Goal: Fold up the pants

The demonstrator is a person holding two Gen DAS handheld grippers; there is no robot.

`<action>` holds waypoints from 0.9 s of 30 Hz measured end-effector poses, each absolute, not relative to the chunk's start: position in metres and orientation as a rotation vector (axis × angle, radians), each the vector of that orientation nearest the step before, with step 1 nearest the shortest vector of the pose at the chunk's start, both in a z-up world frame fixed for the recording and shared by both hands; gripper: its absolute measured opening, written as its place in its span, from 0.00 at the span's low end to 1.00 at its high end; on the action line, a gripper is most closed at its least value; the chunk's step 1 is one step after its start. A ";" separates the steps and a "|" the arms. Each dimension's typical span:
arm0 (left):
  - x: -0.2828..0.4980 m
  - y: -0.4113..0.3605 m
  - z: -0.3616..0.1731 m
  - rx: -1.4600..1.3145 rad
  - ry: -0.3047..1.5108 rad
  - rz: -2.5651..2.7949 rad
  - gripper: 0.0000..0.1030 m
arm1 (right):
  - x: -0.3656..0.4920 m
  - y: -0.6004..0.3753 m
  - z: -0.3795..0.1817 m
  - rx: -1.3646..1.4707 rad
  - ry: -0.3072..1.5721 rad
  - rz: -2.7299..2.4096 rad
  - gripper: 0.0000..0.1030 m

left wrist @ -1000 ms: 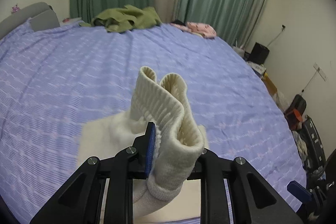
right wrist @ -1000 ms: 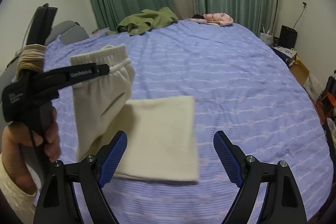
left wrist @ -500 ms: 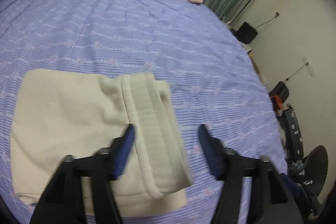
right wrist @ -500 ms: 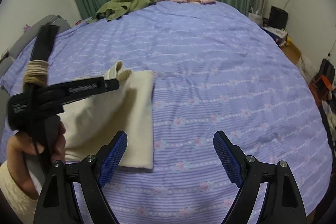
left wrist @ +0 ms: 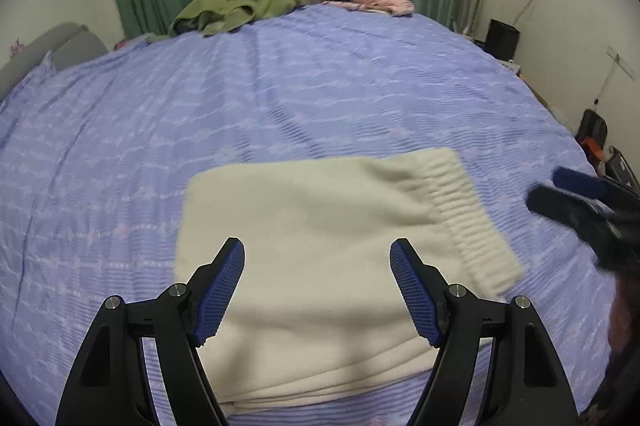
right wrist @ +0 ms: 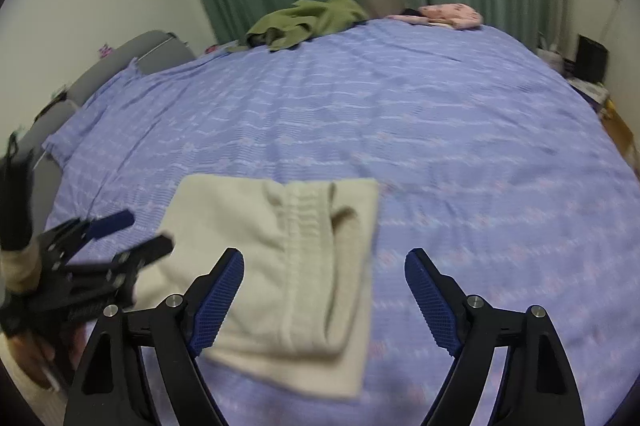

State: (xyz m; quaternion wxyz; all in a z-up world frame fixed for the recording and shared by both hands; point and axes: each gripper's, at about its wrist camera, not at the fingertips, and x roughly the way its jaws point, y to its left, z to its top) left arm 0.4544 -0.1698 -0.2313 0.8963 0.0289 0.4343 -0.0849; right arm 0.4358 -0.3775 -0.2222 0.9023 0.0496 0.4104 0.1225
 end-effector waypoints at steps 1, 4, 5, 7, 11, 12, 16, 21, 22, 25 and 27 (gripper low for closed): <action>0.457 -0.165 -0.237 0.041 0.909 -0.179 0.72 | 0.445 -0.373 -0.227 0.098 0.853 0.256 0.73; 0.463 -0.163 -0.253 0.034 0.920 -0.171 0.72 | 0.475 -0.365 -0.242 0.111 0.869 0.281 0.67; 0.465 -0.163 -0.258 0.034 0.926 -0.170 0.72 | 0.485 -0.361 -0.247 0.107 0.872 0.283 0.64; 0.467 -0.163 -0.269 0.016 0.945 -0.171 0.72 | 0.500 -0.355 -0.257 0.089 0.887 0.281 0.58; 0.466 -0.160 -0.283 0.002 0.979 -0.167 0.72 | 0.526 -0.349 -0.280 0.087 0.944 0.283 0.57; 0.465 -0.160 -0.287 0.004 0.986 -0.165 0.72 | 0.531 -0.347 -0.287 0.089 0.963 0.280 0.53; 0.463 -0.154 -0.297 -0.010 1.028 -0.154 0.72 | 0.533 -0.338 -0.291 0.053 0.987 0.275 0.34; 0.460 -0.153 -0.293 -0.024 1.029 -0.160 0.72 | 0.516 -0.336 -0.261 0.005 0.917 0.258 0.07; 0.460 -0.154 -0.291 -0.022 1.022 -0.163 0.72 | 0.512 -0.340 -0.252 0.002 0.890 0.246 0.07; 0.460 -0.159 -0.290 0.009 1.005 -0.168 0.72 | 0.514 -0.356 -0.245 0.010 0.865 0.230 0.07; 0.463 -0.162 -0.295 0.022 1.028 -0.161 0.72 | 0.525 -0.365 -0.261 -0.020 0.910 0.190 0.08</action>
